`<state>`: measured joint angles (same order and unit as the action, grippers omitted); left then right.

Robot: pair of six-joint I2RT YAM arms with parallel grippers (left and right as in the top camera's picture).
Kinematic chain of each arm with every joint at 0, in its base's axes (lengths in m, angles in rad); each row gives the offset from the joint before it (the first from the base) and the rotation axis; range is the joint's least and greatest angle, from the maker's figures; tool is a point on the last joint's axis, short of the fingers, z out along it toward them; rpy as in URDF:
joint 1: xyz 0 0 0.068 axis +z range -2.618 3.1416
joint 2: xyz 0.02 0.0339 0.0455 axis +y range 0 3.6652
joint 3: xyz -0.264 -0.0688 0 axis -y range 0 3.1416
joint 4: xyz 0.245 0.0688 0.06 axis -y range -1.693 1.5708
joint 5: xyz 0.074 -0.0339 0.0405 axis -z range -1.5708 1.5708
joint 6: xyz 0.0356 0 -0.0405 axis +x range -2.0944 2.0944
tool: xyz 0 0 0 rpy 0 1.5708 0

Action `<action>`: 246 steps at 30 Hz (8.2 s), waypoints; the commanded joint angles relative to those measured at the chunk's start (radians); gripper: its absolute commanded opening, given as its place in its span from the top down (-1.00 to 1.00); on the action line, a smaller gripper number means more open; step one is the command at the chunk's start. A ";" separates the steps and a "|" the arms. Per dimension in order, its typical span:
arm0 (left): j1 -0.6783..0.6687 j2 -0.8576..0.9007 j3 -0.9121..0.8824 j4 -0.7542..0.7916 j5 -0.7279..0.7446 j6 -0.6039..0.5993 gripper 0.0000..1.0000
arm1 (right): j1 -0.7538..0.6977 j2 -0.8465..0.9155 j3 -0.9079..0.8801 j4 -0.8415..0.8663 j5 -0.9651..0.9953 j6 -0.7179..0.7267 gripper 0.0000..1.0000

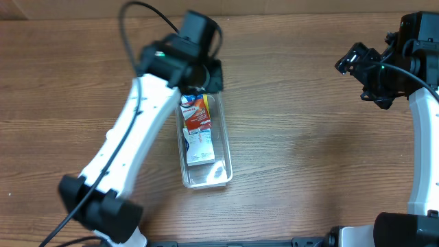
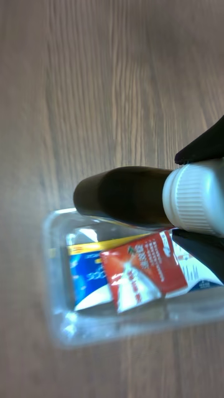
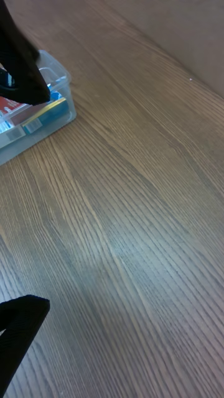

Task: Pack container

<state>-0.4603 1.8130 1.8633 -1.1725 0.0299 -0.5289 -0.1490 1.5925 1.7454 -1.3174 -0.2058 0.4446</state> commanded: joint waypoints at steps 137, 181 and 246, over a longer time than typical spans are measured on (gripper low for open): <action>-0.090 -0.083 -0.060 -0.045 -0.082 0.183 0.28 | 0.001 -0.005 0.006 0.006 -0.001 0.000 -0.99; 0.120 -0.291 0.273 -0.465 -0.064 0.373 -1.00 | 0.001 -0.005 0.006 0.006 -0.001 0.000 -1.00; 0.467 -1.809 -1.744 0.765 0.303 0.638 -1.00 | 0.108 -1.590 -1.524 0.673 0.270 -0.183 -1.00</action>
<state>0.0017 0.0113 0.1238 -0.4114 0.3225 0.0891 -0.0277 0.0540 0.2584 -0.6601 0.0883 0.2680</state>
